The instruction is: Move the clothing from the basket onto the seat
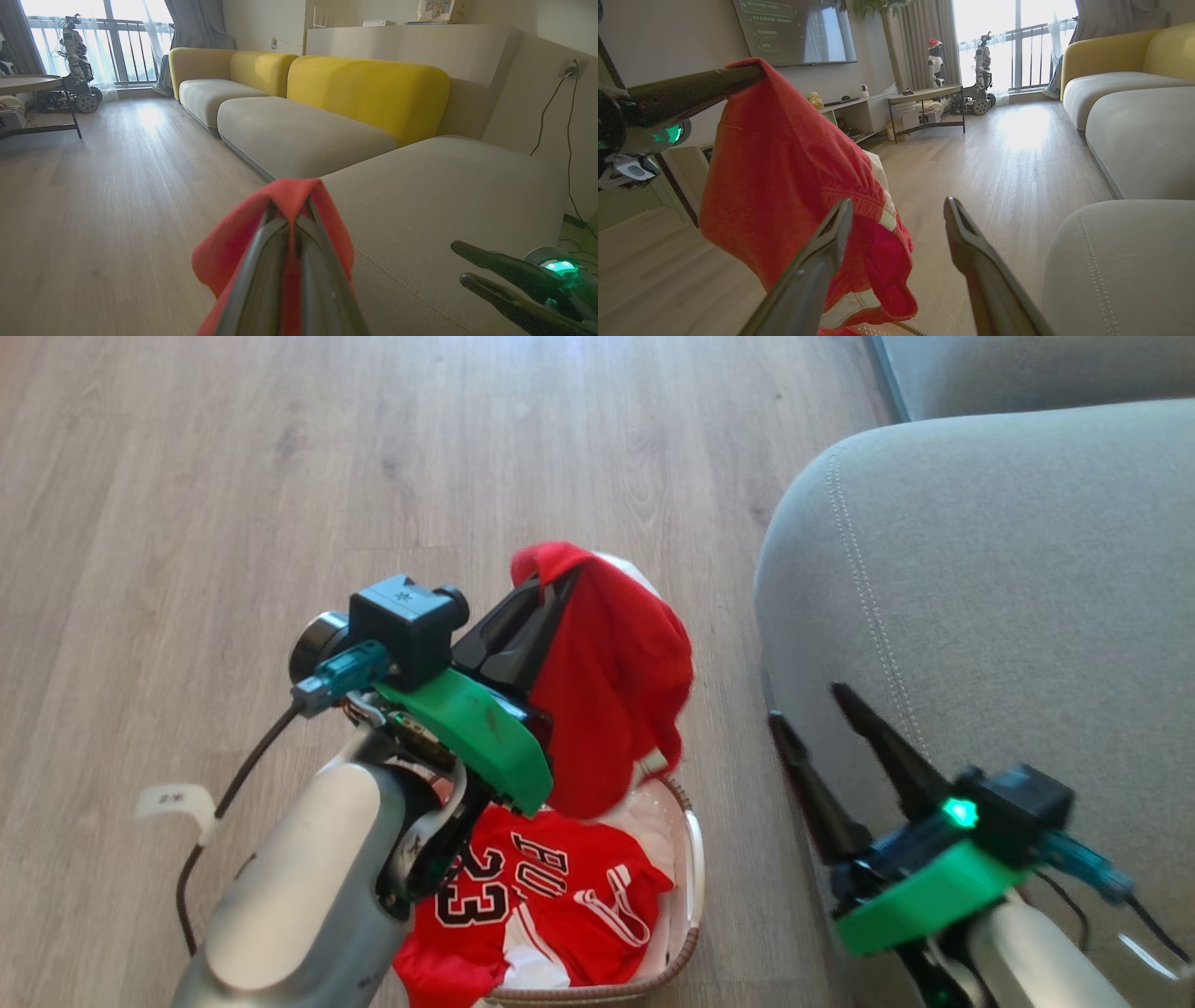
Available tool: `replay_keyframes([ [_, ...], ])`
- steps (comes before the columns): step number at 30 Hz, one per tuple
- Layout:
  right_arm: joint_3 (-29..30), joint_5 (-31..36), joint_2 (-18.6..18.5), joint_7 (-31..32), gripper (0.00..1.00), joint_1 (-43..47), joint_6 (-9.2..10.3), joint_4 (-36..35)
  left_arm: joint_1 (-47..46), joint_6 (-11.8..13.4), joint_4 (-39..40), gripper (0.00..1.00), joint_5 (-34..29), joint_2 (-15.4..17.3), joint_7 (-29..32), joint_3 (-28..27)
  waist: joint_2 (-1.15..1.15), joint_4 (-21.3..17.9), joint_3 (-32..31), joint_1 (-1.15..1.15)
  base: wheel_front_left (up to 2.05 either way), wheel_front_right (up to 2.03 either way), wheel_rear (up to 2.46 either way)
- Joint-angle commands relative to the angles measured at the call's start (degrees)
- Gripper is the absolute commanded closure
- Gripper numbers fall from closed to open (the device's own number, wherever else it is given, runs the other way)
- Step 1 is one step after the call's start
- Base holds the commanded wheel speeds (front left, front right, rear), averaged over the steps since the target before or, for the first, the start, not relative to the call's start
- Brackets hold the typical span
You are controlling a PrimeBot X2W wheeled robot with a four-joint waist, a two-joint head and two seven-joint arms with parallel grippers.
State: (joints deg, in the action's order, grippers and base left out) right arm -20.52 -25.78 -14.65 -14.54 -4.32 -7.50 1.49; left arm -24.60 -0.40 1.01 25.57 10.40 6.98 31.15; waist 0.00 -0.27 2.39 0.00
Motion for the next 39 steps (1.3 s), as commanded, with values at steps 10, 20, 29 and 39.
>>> replay_keyframes([
  [10, -11.9, -0.8, -0.1, 2.0, 0.0, -13.6, 0.01, 4.0, -3.3, -1.3, 0.8, 1.0, 0.9, -0.8, 0.2, 0.9, 0.0, 2.7, -0.8, 0.0, 0.0, 0.0, 0.0],
  [20, -17.4, -1.4, 0.5, 2.6, 0.0, -20.6, 0.01, 13.4, -3.0, -2.5, 0.1, 1.0, 1.0, -1.9, 0.6, 4.2, 0.0, 5.5, -1.7, 0.0, 0.0, 0.0, 0.0],
  [29, -20.2, -3.0, 1.9, 2.0, 0.0, -24.8, 0.01, 19.5, -2.7, -2.6, 0.2, 1.0, 1.1, -2.5, 0.7, 5.8, 0.0, 6.6, -1.6, 0.0, 0.0, 0.0, 0.0],
  [39, -21.5, -5.3, 2.0, 0.5, 1.0, -26.9, 0.01, 22.2, -2.7, -2.4, 0.0, 1.0, 1.4, -2.4, 0.4, 6.1, 0.0, 6.9, -1.2, 0.0, 0.0, 0.0, 0.0],
])
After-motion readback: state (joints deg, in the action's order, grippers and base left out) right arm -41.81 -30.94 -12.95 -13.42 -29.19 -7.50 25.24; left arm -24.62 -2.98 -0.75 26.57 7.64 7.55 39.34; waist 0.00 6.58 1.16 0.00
